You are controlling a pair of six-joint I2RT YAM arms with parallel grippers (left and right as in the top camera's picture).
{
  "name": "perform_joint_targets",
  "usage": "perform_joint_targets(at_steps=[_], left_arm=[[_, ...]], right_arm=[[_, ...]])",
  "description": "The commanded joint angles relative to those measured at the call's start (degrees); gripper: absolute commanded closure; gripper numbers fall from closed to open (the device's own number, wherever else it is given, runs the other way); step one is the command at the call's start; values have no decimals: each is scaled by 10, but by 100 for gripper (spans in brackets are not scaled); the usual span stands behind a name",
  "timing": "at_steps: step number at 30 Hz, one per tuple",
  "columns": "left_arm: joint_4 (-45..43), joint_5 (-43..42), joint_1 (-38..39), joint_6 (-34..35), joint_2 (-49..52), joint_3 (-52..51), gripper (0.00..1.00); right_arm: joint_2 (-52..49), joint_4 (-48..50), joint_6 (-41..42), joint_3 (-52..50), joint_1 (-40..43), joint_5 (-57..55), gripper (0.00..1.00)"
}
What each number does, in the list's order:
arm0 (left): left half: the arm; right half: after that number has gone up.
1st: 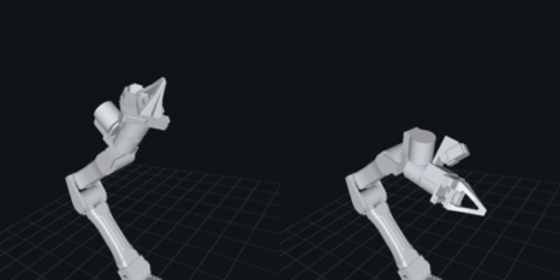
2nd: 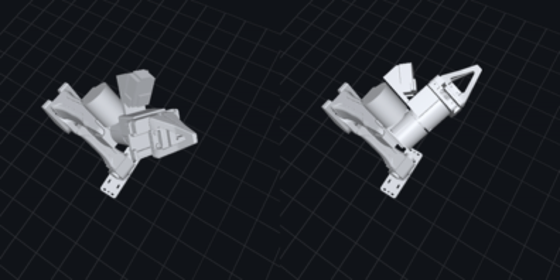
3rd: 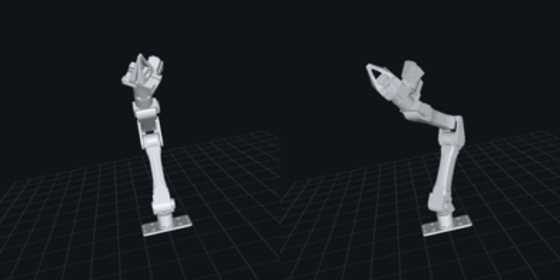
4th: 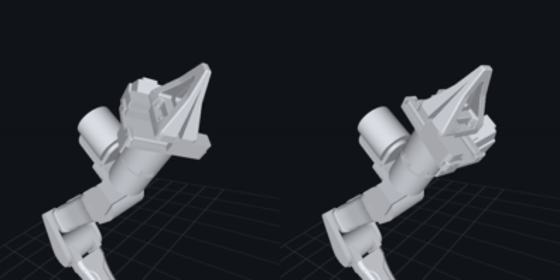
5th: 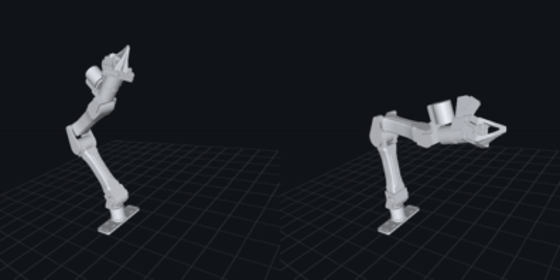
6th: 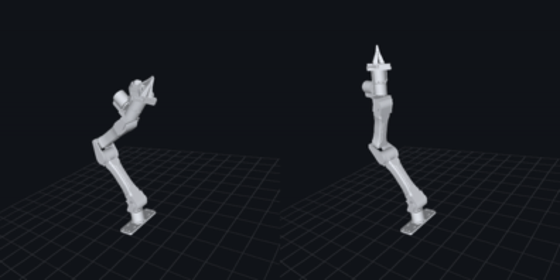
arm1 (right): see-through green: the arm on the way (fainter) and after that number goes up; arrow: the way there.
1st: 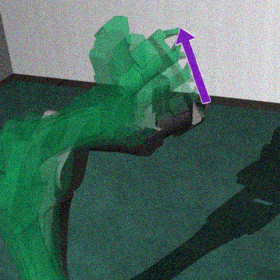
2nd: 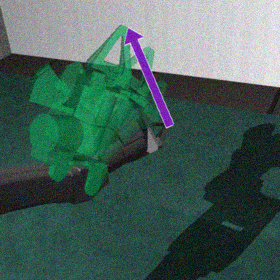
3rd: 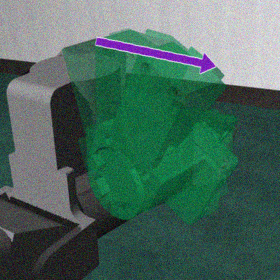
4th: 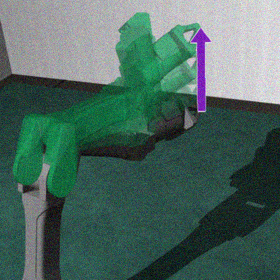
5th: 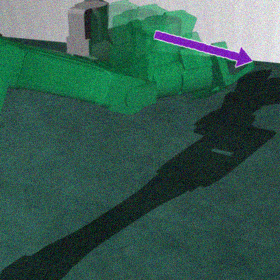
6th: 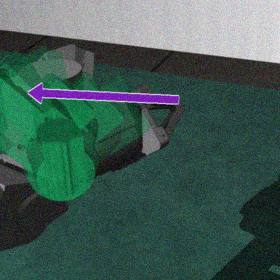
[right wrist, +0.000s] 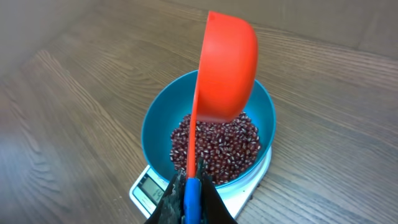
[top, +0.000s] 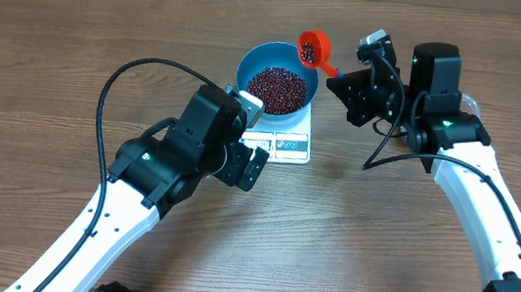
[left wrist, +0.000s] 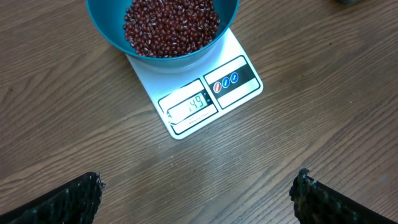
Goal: Scoop item into bowl and weigh 150g on scale
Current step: 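Tilt the scoop slightly to trickle a few beans into the bowl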
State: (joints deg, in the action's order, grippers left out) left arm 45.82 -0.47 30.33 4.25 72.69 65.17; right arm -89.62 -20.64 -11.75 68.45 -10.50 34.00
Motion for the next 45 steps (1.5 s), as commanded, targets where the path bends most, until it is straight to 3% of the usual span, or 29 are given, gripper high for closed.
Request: perform_joint_targets(at_steps=[1, 17, 28, 45], left_arm=[[0, -5, 0, -9, 3, -2, 0], [0, -5, 0, -9, 3, -2, 0], [0, -5, 0, -9, 3, -2, 1], [0, -5, 0, -9, 3, -2, 1]], right_arm=[[6, 3, -14, 2, -7, -45, 96], [6, -2, -47, 2, -18, -53, 96], [5, -6, -63, 2, -23, -125, 96], [5, -23, -63, 2, -26, -95, 96]])
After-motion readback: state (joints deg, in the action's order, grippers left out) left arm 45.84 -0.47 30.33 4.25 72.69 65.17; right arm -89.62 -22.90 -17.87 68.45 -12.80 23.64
